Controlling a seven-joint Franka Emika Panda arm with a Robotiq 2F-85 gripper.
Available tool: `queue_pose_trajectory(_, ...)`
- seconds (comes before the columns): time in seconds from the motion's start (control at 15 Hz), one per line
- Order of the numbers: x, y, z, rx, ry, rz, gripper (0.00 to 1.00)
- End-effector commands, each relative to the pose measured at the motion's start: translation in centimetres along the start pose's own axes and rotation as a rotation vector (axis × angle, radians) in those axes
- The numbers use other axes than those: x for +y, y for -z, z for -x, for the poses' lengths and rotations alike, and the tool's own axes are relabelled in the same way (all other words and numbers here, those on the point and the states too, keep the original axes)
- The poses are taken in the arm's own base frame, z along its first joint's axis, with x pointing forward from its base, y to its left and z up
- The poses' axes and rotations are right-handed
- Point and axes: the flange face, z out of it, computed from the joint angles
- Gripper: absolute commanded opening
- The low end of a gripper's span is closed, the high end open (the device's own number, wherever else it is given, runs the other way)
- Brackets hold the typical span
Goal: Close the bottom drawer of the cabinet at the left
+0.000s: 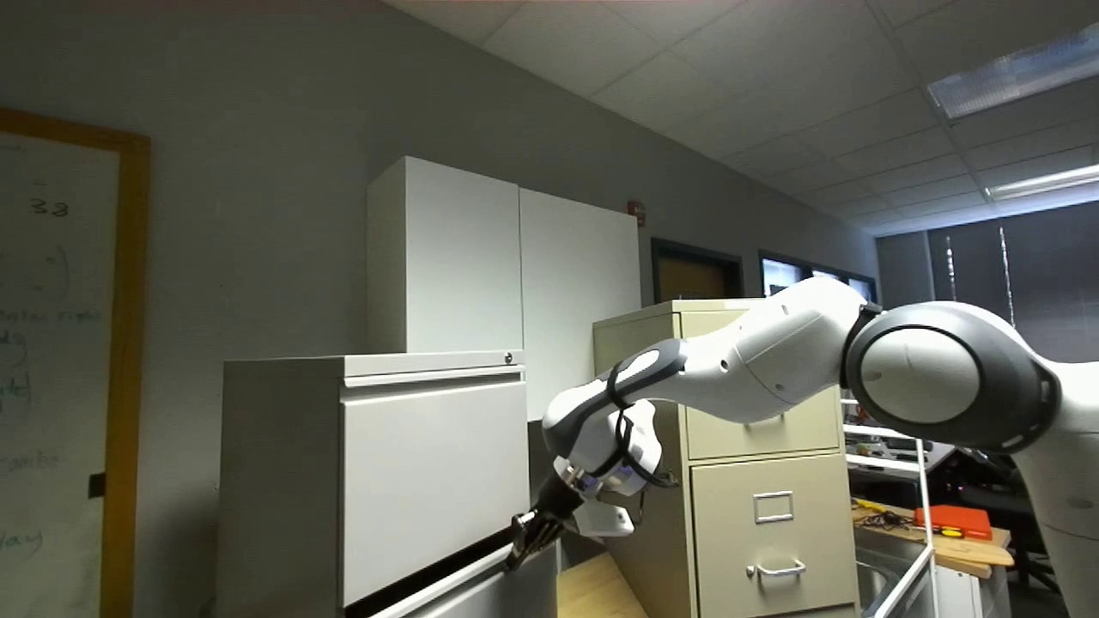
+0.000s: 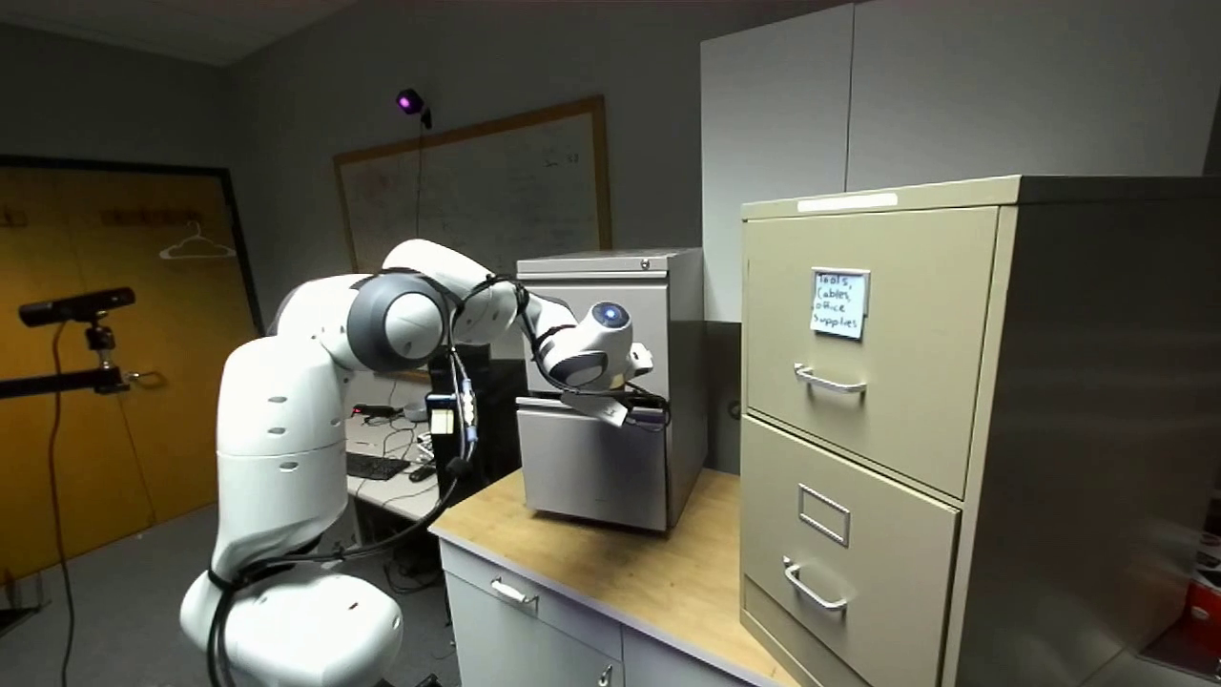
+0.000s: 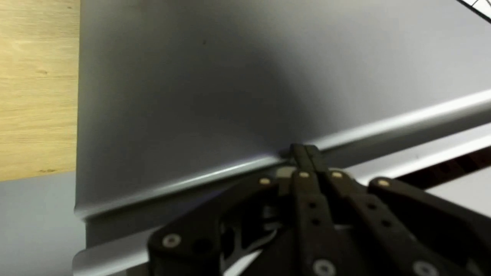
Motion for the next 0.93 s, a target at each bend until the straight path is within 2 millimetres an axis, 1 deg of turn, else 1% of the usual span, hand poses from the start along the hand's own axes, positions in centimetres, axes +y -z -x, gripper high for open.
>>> queue_pose_trajectory(0.0,0.4,-1.1,-4.9,0.030,0.015,-0.049,0.00)
queue_pose_trajectory(0.2,0.7,-2.0,-6.7,0.019,0.021,-0.068,0.00)
queue_pose_trajectory(0.53,0.8,-3.3,-8.9,0.005,0.047,-0.069,0.00)
queue_pose_trajectory(0.87,0.8,-3.5,-9.6,-0.030,0.062,-0.075,0.00)
